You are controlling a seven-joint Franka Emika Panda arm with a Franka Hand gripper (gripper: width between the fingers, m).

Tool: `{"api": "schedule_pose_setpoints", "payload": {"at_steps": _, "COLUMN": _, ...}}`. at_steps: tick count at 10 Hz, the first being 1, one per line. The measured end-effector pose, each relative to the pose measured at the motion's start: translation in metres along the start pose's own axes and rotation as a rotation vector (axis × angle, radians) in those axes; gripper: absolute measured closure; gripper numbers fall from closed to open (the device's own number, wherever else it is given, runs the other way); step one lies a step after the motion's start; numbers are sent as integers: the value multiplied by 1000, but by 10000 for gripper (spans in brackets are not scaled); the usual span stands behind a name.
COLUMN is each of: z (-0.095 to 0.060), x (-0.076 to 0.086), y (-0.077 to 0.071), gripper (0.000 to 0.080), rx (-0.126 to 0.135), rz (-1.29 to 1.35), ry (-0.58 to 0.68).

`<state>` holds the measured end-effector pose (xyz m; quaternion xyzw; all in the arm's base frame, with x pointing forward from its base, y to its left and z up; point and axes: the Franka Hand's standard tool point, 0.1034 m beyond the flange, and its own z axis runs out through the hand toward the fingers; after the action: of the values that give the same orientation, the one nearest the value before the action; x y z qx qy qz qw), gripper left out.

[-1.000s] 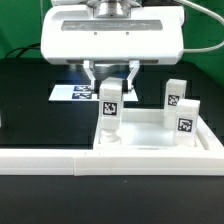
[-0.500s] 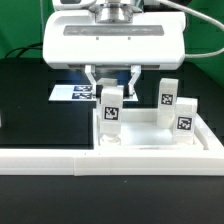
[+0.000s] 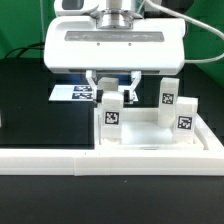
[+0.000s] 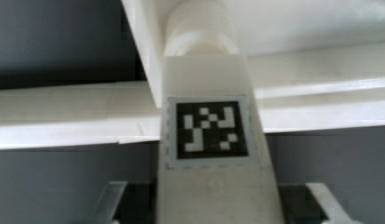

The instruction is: Assemble square table

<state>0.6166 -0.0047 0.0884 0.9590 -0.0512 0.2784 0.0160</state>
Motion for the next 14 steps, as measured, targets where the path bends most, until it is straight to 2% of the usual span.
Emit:
{"api": "schedule_pose_setpoints", "payload": {"at_steps": 4, "z": 2, "x": 4, "y": 0, "gripper": 506, "rx": -3, "rz": -2, "ry": 23}}
{"api": "schedule_pose_setpoints", "payload": {"at_steps": 5, "z": 3, "x": 4, "y": 0, "gripper": 468, "rx": -3, "rz": -2, "ry": 23}}
{"api": "schedule_pose_setpoints", "payload": {"at_steps": 6, "z": 3, "x": 4, "y": 0, "gripper": 468, "rx": -3, "rz": -2, "ry": 23}}
{"api": "schedule_pose_setpoints", "payload": {"at_steps": 7, "z": 3, "x": 4, "y": 0, "gripper": 259, "rx": -3, "rz": -2, "ry": 23}}
{"api": "schedule_pose_setpoints", "payload": {"at_steps": 8, "z": 3, "x": 4, "y": 0, "gripper": 184, "rx": -3, "rz": -2, "ry": 23}}
{"api": "schedule_pose_setpoints", "payload": {"at_steps": 10, "z": 3, "x": 4, "y": 0, "gripper": 154, "rx": -3, "rz": -2, "ry": 23}}
{"api": "schedule_pose_setpoints", "payload": {"at_steps": 14, "z": 3, "x": 4, "y": 0, "gripper": 150, "rx": -3, "rz": -2, "ry": 23}}
